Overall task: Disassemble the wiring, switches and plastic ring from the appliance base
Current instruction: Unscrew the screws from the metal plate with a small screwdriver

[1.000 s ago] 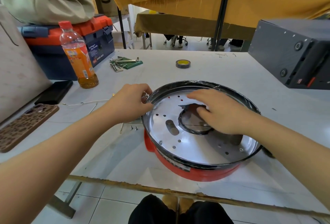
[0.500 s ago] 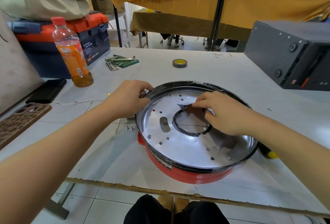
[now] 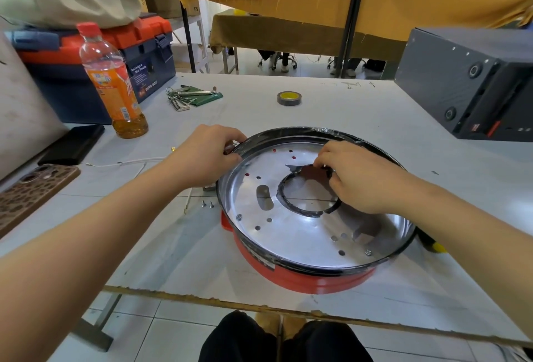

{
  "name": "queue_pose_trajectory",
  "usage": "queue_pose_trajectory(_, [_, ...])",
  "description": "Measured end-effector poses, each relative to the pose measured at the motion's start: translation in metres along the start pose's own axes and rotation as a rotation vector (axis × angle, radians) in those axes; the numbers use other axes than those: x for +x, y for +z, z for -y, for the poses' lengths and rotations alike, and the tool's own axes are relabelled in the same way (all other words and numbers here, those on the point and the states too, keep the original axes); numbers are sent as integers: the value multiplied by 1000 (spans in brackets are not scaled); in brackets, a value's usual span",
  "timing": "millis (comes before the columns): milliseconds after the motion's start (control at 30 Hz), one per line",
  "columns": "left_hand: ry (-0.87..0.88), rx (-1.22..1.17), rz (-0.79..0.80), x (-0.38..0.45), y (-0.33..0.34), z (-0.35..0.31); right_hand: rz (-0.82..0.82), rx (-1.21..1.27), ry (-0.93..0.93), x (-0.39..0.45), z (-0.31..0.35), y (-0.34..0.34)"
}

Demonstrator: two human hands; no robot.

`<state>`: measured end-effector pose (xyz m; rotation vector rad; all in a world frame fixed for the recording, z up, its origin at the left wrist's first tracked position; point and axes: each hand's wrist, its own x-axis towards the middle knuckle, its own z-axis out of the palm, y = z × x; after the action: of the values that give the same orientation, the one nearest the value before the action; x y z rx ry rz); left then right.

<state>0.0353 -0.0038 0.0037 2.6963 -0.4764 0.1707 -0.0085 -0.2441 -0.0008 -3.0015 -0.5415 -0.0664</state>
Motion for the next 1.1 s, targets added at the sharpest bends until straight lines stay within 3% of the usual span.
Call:
queue_pose_trajectory(233, [-8, -7, 4, 0, 0, 0, 17, -75, 14, 0, 1, -2])
queue_pose_trajectory(700, [-3, -2, 12, 0, 0, -1, -6, 36, 72, 3, -4, -7])
queue_pose_trajectory(1100, [37, 18, 19, 7, 0, -2, 11, -107, -60, -10, -5, -9])
